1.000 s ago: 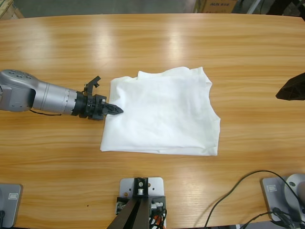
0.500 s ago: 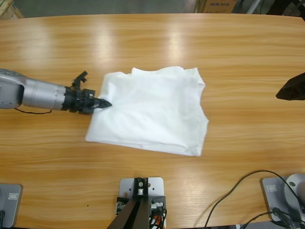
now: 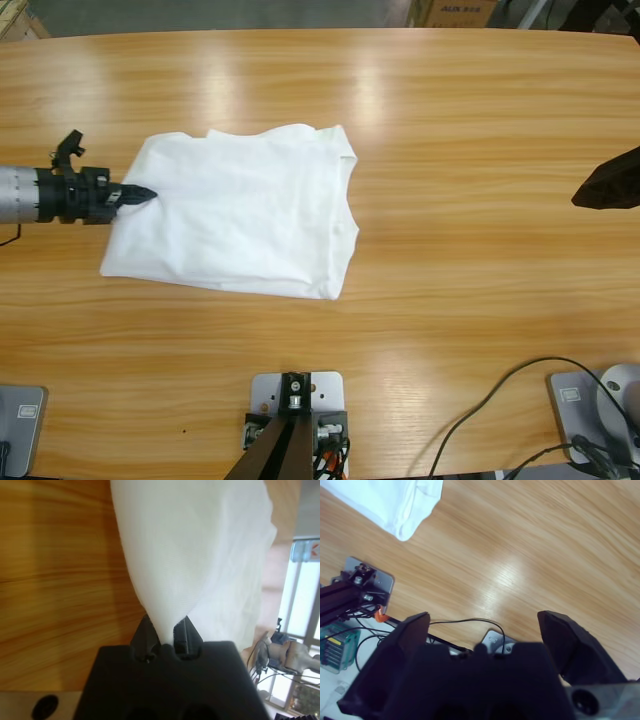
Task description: Fold clothes
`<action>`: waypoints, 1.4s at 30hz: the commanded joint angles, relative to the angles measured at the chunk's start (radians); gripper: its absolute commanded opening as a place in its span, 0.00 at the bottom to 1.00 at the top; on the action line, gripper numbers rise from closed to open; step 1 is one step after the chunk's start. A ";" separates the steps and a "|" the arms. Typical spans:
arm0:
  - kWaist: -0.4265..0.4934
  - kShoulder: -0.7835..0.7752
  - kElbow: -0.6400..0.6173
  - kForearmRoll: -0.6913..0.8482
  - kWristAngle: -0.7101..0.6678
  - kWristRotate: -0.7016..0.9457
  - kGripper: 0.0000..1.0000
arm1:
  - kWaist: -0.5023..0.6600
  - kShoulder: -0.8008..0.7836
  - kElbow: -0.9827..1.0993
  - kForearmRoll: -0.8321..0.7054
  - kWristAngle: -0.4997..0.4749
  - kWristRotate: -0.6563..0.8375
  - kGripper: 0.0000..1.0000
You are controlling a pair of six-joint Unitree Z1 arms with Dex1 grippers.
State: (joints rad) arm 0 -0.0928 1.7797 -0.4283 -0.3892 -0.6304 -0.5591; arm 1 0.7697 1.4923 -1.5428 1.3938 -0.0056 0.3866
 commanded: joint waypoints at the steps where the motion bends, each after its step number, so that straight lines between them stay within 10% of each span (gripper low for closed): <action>1: 0.028 -0.049 0.010 0.075 0.006 0.020 0.00 | -0.007 0.046 0.004 -0.014 0.027 -0.019 0.87; 23: -0.151 -0.260 -0.313 0.592 0.006 0.013 0.00 | -0.006 0.159 -0.018 -0.050 0.165 -0.099 0.87; 42: -0.168 -0.167 -0.325 0.638 0.009 0.051 0.00 | 0.084 0.572 -0.409 -0.064 0.275 -0.215 0.87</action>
State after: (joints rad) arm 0 -0.2509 1.5509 -0.7452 0.2356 -0.6304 -0.5254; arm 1 0.7920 1.8537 -1.8093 1.3245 0.2289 0.1920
